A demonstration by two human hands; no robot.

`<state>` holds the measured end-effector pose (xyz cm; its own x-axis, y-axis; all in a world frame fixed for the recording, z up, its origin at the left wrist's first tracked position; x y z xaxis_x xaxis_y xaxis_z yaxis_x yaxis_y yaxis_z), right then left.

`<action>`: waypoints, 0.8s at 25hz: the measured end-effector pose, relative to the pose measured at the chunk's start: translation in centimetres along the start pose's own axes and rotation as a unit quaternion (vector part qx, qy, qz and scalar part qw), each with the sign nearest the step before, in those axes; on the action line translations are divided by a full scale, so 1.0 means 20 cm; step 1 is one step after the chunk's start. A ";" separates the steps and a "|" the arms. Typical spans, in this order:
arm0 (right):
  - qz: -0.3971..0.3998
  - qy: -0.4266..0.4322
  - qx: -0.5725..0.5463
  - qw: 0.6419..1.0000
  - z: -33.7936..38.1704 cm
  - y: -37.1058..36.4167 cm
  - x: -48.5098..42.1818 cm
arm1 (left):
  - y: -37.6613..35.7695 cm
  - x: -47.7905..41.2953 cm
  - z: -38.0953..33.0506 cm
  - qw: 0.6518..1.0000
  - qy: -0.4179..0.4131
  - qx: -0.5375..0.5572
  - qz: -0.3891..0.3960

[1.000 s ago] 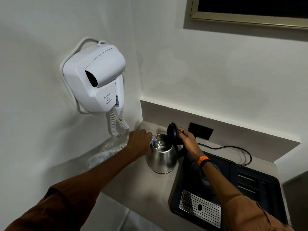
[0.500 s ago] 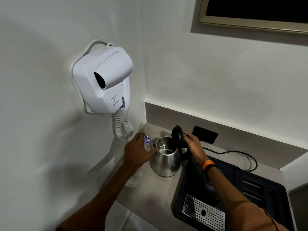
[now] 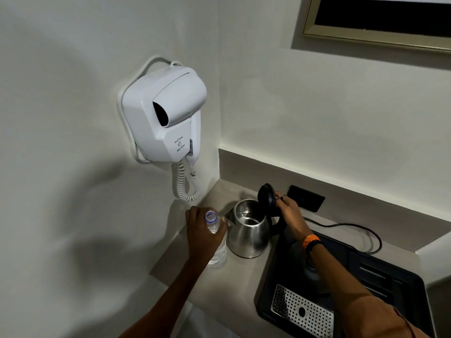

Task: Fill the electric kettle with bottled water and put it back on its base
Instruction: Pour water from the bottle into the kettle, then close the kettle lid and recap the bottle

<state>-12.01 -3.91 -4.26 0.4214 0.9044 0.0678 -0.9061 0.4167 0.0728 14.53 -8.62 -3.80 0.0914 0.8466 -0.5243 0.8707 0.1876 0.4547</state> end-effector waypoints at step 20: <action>-0.003 -0.006 0.006 1.000 0.00 0.00 0.01 | 0.00 -0.03 -0.12 0.989 -0.141 0.010 0.050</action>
<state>-11.87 -3.82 -4.16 0.4276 0.9005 0.0797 -0.9029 0.4212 0.0853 13.35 -8.00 -1.76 0.3060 0.6866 -0.6595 0.8600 0.0978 0.5008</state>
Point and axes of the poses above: each hand's wrist, its own x-axis away from the middle knuckle, its own y-axis out of the back of the hand, z = x × y, the point moved 3 cm from there along -x, towards the middle knuckle, and after that the axes turned 1 degree about -x, right-handed, at the moved point
